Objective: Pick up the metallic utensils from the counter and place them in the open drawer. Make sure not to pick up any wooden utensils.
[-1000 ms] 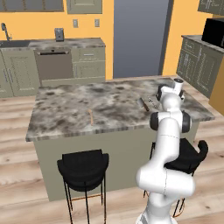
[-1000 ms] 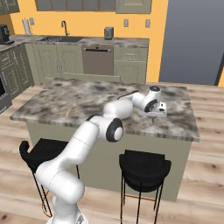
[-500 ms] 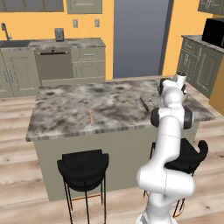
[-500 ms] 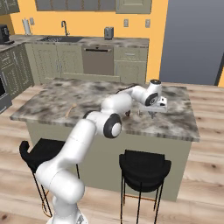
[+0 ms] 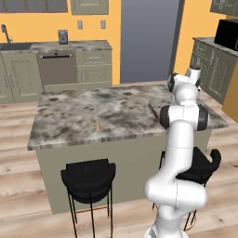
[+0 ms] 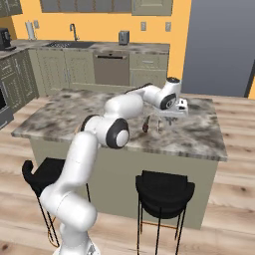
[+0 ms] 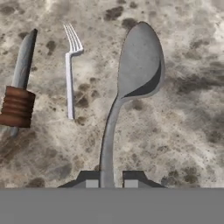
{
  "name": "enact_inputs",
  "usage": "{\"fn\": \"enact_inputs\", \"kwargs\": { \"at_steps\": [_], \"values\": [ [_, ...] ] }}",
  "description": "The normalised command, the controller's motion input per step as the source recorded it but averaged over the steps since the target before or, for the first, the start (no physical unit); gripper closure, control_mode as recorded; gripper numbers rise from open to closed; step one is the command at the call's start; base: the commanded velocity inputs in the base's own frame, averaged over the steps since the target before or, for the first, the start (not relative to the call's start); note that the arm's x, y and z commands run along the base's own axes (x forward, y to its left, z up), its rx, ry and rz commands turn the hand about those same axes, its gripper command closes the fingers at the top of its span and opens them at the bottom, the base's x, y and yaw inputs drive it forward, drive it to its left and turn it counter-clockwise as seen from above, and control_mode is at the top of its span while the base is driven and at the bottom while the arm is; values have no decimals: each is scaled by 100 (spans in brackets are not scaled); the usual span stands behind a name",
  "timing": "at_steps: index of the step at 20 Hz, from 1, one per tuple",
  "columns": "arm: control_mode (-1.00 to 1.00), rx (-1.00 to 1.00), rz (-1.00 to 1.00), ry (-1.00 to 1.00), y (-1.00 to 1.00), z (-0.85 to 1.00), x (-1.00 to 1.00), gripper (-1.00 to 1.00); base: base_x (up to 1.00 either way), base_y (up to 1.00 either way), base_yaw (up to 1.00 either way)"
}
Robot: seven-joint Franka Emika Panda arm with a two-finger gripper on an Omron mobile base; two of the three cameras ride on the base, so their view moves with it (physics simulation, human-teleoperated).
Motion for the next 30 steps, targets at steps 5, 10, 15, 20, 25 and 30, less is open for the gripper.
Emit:
{"fn": "enact_inputs", "kwargs": {
  "at_steps": [5, 10, 15, 20, 25, 30],
  "values": [
    [-100, 0, 0, -9, 47, 50, -52, 100, 0, 0, 0],
    [-100, 0, 0, -5, 36, 48, -65, 100, 0, 0, 0],
    [-100, -4, 0, 0, 43, 36, -76, 100, 0, 0, 0],
    [-100, -5, 0, 0, 62, 21, -76, 100, 0, 0, 0],
    [-100, 0, 0, 0, 55, 27, -79, 100, 0, 0, 0],
    [-100, 0, 0, 0, 55, 34, -79, 100, 0, 0, 0]
  ]
}}
